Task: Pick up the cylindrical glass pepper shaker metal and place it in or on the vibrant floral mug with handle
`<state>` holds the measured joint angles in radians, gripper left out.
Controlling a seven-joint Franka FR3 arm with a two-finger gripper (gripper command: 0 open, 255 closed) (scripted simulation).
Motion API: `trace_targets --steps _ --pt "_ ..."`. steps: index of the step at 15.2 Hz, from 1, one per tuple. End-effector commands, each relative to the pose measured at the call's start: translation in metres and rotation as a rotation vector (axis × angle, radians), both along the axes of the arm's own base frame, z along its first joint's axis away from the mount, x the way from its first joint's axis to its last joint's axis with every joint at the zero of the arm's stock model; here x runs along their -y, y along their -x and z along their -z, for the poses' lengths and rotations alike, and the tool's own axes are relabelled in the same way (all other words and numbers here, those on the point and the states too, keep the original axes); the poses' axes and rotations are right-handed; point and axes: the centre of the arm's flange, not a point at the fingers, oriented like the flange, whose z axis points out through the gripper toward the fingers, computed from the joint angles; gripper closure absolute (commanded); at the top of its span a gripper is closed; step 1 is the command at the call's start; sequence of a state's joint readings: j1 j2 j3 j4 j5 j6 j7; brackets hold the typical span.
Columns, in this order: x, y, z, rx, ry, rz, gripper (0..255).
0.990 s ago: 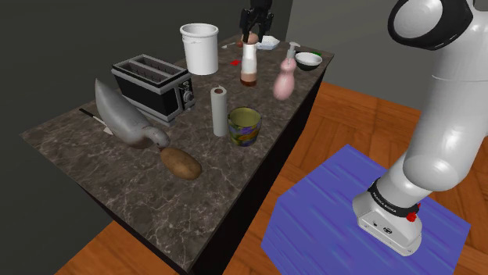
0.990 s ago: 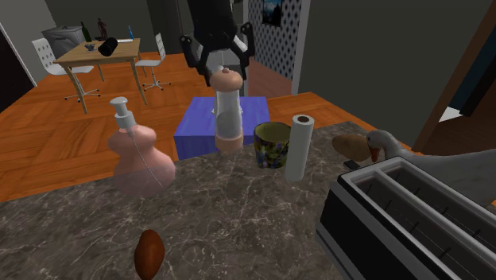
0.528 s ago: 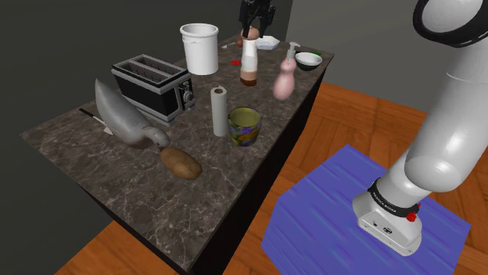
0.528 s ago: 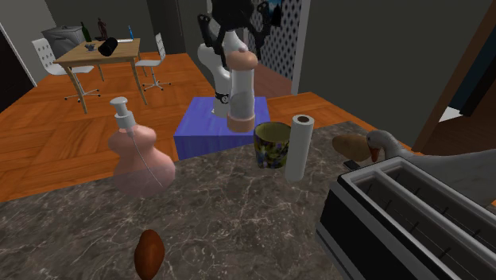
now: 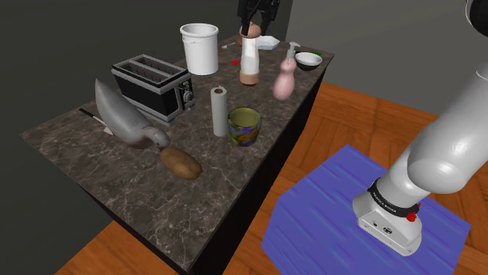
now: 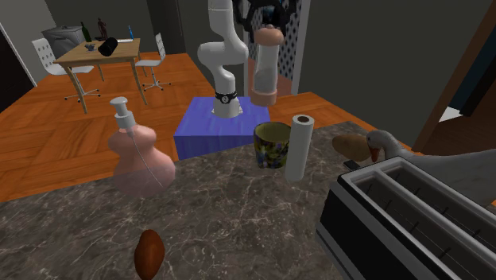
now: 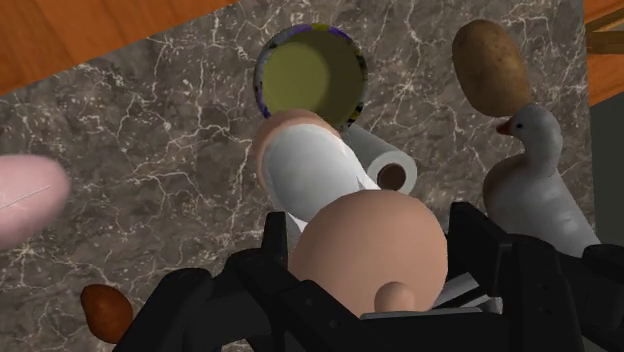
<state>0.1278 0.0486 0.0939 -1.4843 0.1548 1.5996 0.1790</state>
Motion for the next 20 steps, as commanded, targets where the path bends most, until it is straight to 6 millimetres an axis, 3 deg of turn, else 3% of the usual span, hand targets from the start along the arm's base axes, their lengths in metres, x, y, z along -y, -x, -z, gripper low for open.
trace_targets --steps 1,2,20 --pt "-0.017 0.019 -0.008 -0.001 0.001 0.002 255" --pt "-0.029 0.034 -0.015 -0.001 0.001 0.002 255" --pt "-0.029 0.034 0.080 -0.001 0.001 0.002 255"
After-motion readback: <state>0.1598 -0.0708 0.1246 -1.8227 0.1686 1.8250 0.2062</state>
